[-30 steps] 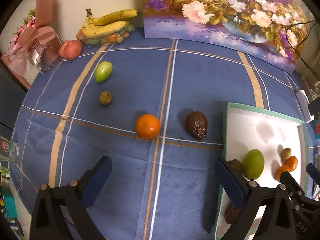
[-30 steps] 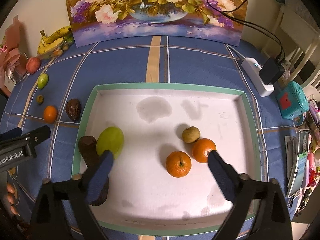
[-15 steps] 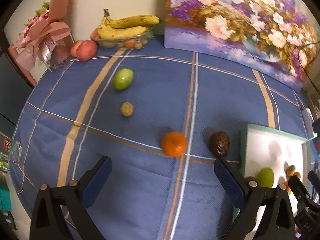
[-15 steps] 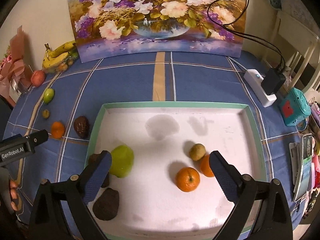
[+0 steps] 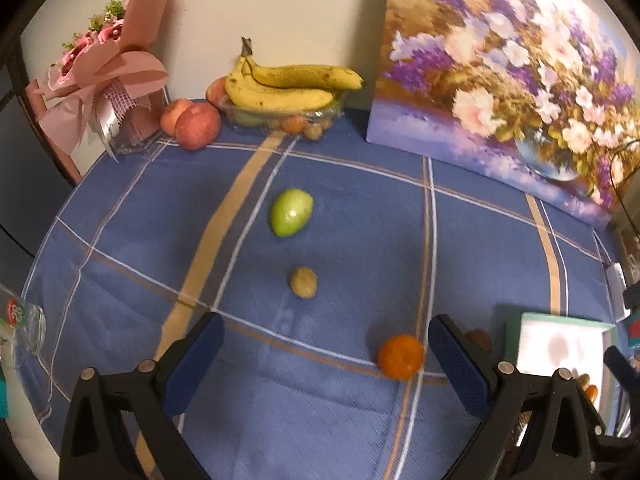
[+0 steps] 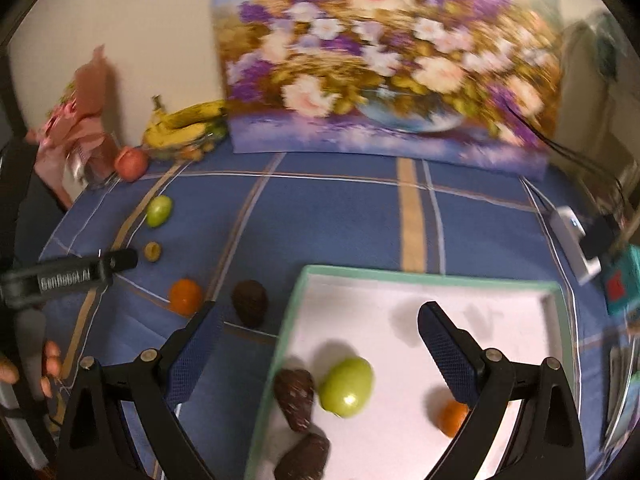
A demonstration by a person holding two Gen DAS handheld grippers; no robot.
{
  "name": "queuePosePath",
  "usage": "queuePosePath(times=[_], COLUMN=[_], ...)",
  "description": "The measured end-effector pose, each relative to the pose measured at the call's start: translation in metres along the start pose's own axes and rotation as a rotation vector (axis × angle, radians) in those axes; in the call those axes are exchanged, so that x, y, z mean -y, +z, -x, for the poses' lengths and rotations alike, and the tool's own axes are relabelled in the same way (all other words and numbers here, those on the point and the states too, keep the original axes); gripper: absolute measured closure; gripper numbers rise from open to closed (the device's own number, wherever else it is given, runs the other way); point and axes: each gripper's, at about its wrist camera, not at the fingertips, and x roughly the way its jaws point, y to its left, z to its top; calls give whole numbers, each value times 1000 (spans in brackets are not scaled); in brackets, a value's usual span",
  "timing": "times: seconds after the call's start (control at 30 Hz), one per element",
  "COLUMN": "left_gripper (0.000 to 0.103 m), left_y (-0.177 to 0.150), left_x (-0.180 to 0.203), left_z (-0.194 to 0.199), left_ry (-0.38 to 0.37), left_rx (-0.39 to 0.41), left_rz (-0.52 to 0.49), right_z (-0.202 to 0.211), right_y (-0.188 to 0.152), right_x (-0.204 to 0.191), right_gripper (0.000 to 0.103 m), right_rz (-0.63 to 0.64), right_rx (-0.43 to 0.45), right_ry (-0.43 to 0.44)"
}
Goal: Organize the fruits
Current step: 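Move both open tools away from the tray toward the remaining fruits, then grasp a small brown round fruit with the left tool while the right tool grasps a round dark date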
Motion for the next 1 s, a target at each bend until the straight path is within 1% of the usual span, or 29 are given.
queuePosePath(times=[0.1,0.23,0.33,0.53,0.57,0.63,0.8,0.83,0.87,0.9,0.93,0.97,1.0], left_gripper=[0,0,0,2,2,7,14,14,15,18,21,24,25], left_y=[8,20,26,31,31,31,30,29,29,28,27,27,27], left_x=[-11,-21,-23,-23,-23,-23,-25,-26,-27,-29,-30,-31,-31], left_z=[-5,-10,-15,-35,-38,-46,-65,-69,-72,-74,-78,-81,-83], left_ry=[-17,-63,-81,-66,-70,-80,-70,-71,-70,-71,-76,-78,-79], left_rx=[2,5,8,-12,-16,-27,-59,-67,-71,-74,-78,-83,-87], left_rz=[26,51,55,42,42,41,43,47,52,57,61,63,65], right_z=[-9,-9,-5,-9,-11,-18,-38,-42,-47,-51,-56,-62,-66], right_y=[8,19,28,40,40,41,39,38,37,36,35,33,32], right_x=[-10,-21,-29,-28,-29,-30,-32,-32,-32,-31,-31,-32,-33], right_gripper=[5,5,5,5,5,5,6,8,13,19,31,37,38], right_rz=[-7,-9,-7,-54,-55,-60,-95,-102,-109,-113,-115,-112,-109], right_rx=[-13,4,33,66,67,54,6,0,-12,-25,-41,-62,-73], right_ry=[17,44,43,52,58,66,113,116,113,110,105,103,106])
